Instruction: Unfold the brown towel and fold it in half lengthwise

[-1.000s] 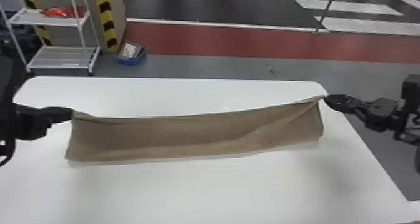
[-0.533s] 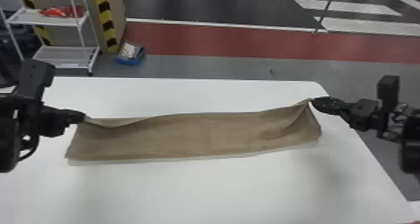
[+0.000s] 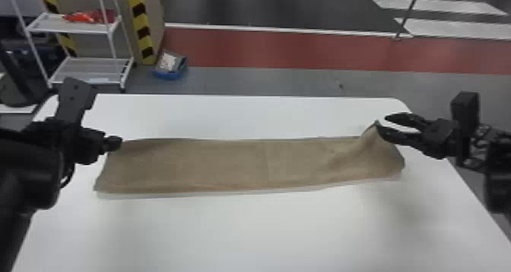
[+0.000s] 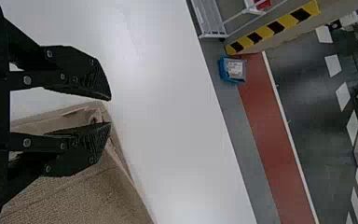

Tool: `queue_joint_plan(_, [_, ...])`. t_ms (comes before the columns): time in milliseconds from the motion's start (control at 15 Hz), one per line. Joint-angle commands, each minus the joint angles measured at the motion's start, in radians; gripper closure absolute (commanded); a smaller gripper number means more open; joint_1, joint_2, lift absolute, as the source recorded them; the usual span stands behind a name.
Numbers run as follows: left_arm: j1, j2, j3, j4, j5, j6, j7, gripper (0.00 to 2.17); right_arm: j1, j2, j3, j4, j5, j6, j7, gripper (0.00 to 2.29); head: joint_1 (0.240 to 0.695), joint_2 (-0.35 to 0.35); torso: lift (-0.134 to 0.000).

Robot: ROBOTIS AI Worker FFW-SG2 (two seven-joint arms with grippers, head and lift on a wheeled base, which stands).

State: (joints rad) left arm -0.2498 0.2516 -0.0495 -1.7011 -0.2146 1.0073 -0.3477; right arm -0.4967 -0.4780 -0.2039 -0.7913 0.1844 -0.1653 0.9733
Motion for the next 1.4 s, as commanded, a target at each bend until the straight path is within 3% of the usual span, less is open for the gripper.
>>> queue_joint_plan(0, [0.037,0.000,0.039,-0.032,0.041,-0.063,0.012,0.04,0.007,-0.007,-0.026,0.000,-0.003,-0.007,0.005,0.03,0.695,-0.099,-0.125])
queue_joint_plan(267, [0.101,0.005,0.088,-0.112,0.073,-0.060,0.013,0.07,0.066,-0.011,-0.098,-0.048,-0.028,-0.013,0.025,0.05,0.695,-0.112,-0.125])
queue_joint_plan(467, [0.167,0.003,0.191,-0.158,0.230,-0.063,0.007,0.07,0.144,-0.011,-0.152,-0.114,-0.085,-0.004,0.056,0.05,0.695,-0.117,-0.125])
queue_joint_plan(800, [0.214,0.005,0.252,-0.137,0.319,-0.066,0.013,0.07,0.260,-0.004,-0.190,-0.154,-0.230,-0.072,0.085,0.05,0.695,-0.122,-0.125])
queue_joint_plan(1000, [0.222,0.000,0.247,-0.118,0.370,-0.063,0.013,0.07,0.317,0.042,-0.189,-0.213,-0.298,-0.118,0.091,0.07,0.695,-0.114,-0.125])
queue_joint_plan(1200, [0.205,-0.008,0.221,-0.094,0.380,-0.057,0.019,0.07,0.363,0.122,-0.181,-0.315,-0.304,-0.121,0.091,0.09,0.695,-0.102,-0.125])
queue_joint_plan(1333, [0.187,-0.008,0.200,-0.072,0.382,-0.045,0.033,0.09,0.366,0.145,-0.164,-0.322,-0.303,-0.139,0.091,0.09,0.695,-0.079,-0.125])
